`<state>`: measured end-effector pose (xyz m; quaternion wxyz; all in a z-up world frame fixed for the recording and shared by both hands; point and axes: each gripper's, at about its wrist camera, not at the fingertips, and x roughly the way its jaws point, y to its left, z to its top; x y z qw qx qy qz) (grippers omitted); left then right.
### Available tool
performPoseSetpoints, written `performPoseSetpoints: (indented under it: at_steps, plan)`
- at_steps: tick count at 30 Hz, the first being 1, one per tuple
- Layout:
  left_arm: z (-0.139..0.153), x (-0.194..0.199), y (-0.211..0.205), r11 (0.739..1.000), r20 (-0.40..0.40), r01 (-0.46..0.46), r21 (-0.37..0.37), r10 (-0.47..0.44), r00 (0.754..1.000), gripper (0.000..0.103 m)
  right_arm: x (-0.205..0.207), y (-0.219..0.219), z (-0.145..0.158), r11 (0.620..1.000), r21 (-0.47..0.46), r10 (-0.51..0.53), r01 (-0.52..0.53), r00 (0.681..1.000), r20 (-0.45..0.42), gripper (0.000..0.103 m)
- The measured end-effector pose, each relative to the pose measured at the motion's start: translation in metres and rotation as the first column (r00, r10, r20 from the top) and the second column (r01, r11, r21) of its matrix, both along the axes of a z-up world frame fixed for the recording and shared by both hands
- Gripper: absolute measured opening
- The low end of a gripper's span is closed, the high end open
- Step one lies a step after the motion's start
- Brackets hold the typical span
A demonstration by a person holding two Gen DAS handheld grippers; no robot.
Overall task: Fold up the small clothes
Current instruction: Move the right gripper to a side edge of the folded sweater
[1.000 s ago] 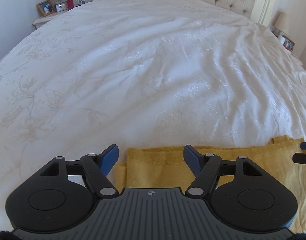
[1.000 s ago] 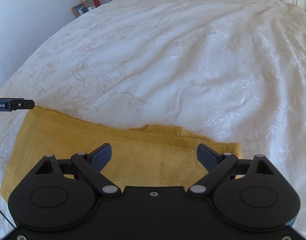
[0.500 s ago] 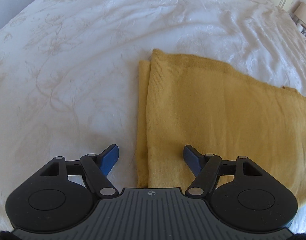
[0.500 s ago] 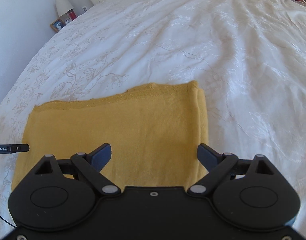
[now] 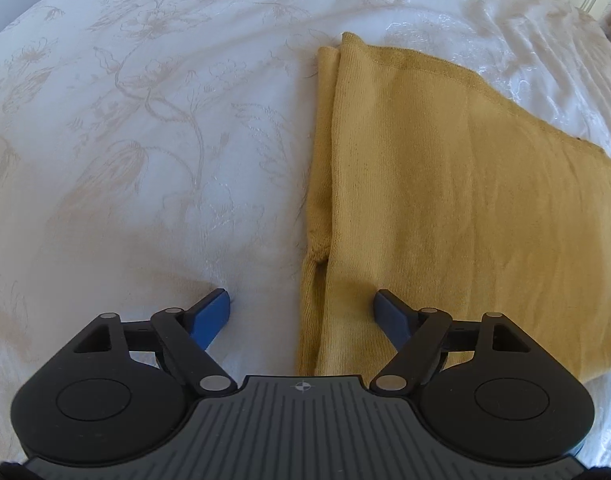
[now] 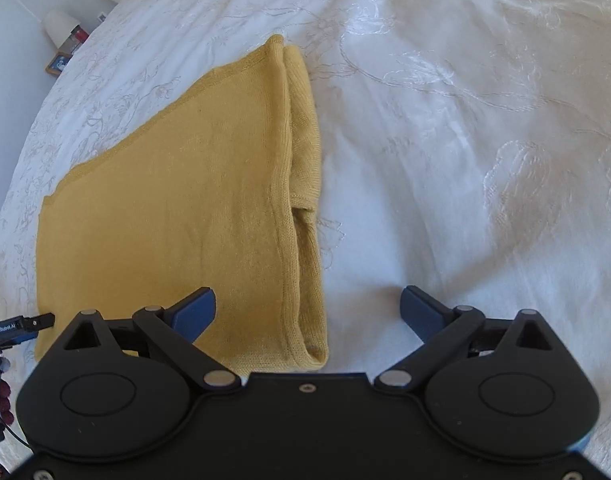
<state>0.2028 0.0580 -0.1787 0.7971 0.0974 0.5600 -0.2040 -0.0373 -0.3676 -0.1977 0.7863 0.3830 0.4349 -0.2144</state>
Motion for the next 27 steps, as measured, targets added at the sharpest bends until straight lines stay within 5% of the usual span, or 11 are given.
performPoseSetpoints:
  at_steps: [5,12,18,27]
  plan:
    - [0.001,-0.010,0.007,0.998,-0.058,-0.004,-0.070,0.000,0.998,0.077,-0.003,-0.006,0.001,0.999,0.041,-0.014,0.013,0.999,0.032,0.102]
    - [0.025,0.002,-0.009,0.993,-0.008,-0.014,-0.120,0.013,1.000,0.077,0.014,-0.018,0.004,0.999,0.030,0.014,-0.016,0.996,0.090,0.102]
    - [0.044,0.007,-0.065,0.990,0.046,0.076,-0.116,-0.071,0.996,0.077,0.035,-0.032,-0.006,0.996,0.091,0.002,-0.014,0.991,0.135,0.103]
    - [0.031,0.003,-0.159,0.967,0.052,0.231,-0.108,-0.226,0.973,0.077,0.065,-0.039,-0.017,0.984,0.142,0.081,-0.106,0.982,0.171,0.103]
